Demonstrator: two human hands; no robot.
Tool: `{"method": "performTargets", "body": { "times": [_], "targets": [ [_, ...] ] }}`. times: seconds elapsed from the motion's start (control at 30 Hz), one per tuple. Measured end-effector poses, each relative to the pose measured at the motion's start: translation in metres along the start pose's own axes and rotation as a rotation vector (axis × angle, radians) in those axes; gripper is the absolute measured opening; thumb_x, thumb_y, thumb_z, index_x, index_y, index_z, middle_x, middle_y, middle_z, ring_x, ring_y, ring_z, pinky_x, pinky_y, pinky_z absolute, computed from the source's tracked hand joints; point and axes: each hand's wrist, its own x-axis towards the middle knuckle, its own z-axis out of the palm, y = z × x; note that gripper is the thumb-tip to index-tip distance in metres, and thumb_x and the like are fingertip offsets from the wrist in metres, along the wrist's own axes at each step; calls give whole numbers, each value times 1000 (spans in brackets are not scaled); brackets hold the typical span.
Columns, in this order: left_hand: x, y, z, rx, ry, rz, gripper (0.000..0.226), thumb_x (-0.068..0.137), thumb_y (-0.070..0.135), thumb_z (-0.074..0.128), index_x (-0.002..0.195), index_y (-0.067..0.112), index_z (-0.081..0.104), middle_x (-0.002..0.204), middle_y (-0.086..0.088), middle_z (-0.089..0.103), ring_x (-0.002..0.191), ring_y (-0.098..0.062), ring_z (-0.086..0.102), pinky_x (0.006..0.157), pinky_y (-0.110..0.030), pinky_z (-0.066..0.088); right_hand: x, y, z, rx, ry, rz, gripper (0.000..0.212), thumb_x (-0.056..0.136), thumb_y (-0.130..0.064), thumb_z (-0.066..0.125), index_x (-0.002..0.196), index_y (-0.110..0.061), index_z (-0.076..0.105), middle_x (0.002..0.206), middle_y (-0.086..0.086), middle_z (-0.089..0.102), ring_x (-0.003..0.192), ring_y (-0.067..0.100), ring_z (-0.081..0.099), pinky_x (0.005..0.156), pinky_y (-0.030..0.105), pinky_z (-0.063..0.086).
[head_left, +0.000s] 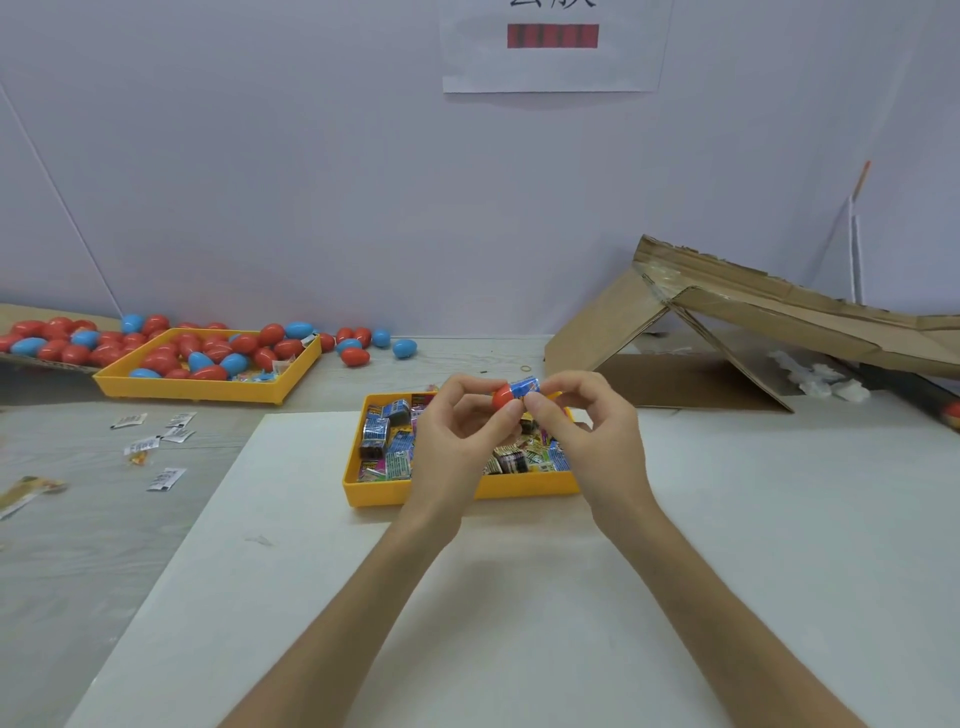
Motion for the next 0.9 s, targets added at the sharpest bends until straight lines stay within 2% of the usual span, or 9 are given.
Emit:
{"method": "performTargets", "body": {
  "times": [0.07,0.17,0.37,0.57,0.9],
  "targets": [
    [0,-1,0,36,3,27,16,89,11,75,102,14,66,92,-5,76,88,-22,74,77,-29,60,1,1,0,21,0,33,15,89,-17,76,85,-30,70,100,0,67,85,10,63,76,33,53],
    [0,-2,-1,86,20,56,18,88,14,77,102,17,66,93,-2,76,88,-20,74,77,-29,60,2,1,-1,33,-2,63,18,89,-20,75,80,-36,73,93,-4,69,81,7,61,72,23,49],
    [1,-3,-2,138,47,71,21,85,17,79,102,20,67,93,0,76,89,-19,74,83,-38,62,3,3,0,43,-34,114,8,91,-21,72,87,-27,73,87,-8,68,80,11,59,75,24,48],
    [2,-1,-6,128,0,43,25,89,8,75,110,20,70,98,-5,76,94,-26,74,92,-47,59,5,3,-2,105,-10,155,5,92,-21,71,93,-19,75,79,-10,70,68,0,59,62,13,48],
    [2,-1,-5,143,8,60,25,90,6,73,111,19,69,96,-8,76,92,-27,74,90,-50,59,3,5,-1,-31,17,64,5,93,-28,69,88,-29,71,87,-19,66,79,3,60,75,25,50]
  ]
}}
